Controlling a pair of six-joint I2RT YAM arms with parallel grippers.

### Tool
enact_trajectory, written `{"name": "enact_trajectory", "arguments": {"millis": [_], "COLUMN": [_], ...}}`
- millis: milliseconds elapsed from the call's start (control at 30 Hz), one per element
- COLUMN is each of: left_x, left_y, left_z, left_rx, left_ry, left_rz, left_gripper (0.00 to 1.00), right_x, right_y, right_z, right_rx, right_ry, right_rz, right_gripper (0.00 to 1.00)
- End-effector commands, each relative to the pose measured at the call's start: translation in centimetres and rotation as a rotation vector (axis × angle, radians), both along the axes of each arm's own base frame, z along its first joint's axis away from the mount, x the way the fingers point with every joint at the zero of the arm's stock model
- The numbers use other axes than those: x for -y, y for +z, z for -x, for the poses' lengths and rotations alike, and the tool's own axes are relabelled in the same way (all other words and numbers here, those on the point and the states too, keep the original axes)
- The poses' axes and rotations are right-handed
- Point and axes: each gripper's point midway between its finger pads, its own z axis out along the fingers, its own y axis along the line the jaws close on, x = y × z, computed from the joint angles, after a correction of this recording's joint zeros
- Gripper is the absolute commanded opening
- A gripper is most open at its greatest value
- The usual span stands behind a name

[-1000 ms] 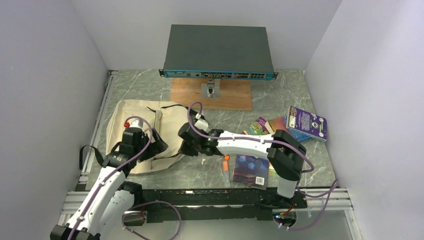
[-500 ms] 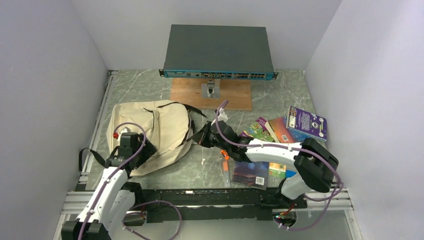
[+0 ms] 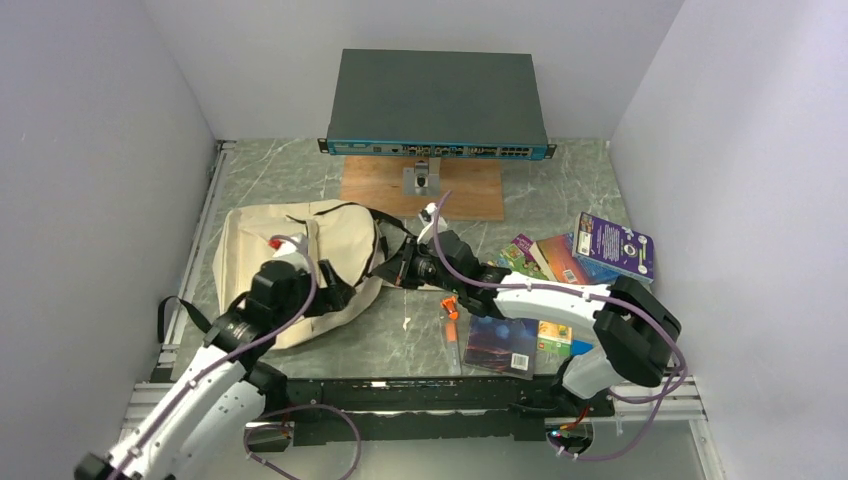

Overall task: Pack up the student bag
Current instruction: Unzip the student bag at the center of the board.

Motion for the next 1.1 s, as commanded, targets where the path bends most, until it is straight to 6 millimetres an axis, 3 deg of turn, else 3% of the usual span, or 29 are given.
{"name": "enact_trajectory", "arguments": {"millis": [0, 100, 233, 300, 400, 433, 567, 733, 833, 933, 967, 1033, 1067], "left_x": [2.9, 3.5, 4.1, 3.7, 3.0, 2.9, 3.3, 3.6, 3.9, 4.3, 4.7, 5.9, 6.2], "left_y": [1.8, 1.1, -0.3, -1.1, -2.4, -2.8, -4.4, -6.2, -6.8, -5.8, -4.9, -1.4, 0.2], "left_z": [-0.7, -1.2, -1.7, -2.0, -1.8, -1.6, 0.3, 4.5, 6.4, 7.0, 7.2, 7.1, 7.0], "left_rx": [0.086, 0.091, 0.07, 0.038, -0.028, -0.047, -0.09, -0.125, -0.143, -0.123, -0.113, -0.052, -0.024], "left_ry": [-0.108, -0.094, -0.079, -0.052, -0.023, -0.026, -0.076, -0.116, -0.138, -0.17, -0.197, -0.262, -0.283], "left_rz": [-0.153, -0.28, -0.358, -0.396, -0.458, -0.467, -0.433, -0.248, -0.153, -0.093, -0.072, -0.022, -0.014], "left_gripper": [0.77, 0.71, 0.53, 0.4, 0.06, 0.0, 0.0, 0.0, 0.0, 0.01, 0.12, 0.44, 0.55], "right_x": [-0.3, 0.1, 0.0, 0.0, 0.2, 0.4, 1.1, 2.2, 2.5, 1.6, 1.4, 1.2, 1.2], "right_y": [6.6, 6.9, 7.3, 7.2, 6.5, 6.3, 7.0, 7.7, 8.1, 8.2, 8.0, 7.3, 7.2], "right_z": [-0.3, -0.4, -0.5, -0.8, -1.8, -2.4, -6.4, -12.8, -14.2, -13.5, -12.7, -11.2, -10.4], "right_rx": [0.084, 0.068, 0.061, 0.054, 0.052, 0.05, 0.117, 0.191, 0.227, 0.245, 0.251, 0.252, 0.25], "right_ry": [0.032, 0.036, 0.034, 0.021, -0.026, -0.056, -0.136, -0.217, -0.236, -0.184, -0.167, -0.143, -0.125], "right_rz": [-0.138, -0.167, -0.179, -0.177, -0.16, -0.155, -0.175, -0.179, -0.156, -0.13, -0.115, -0.083, -0.081], "right_gripper": [0.0, 0.0, 0.0, 0.0, 0.0, 0.0, 0.0, 0.0, 0.0, 0.0, 0.0, 0.0, 0.0]}}
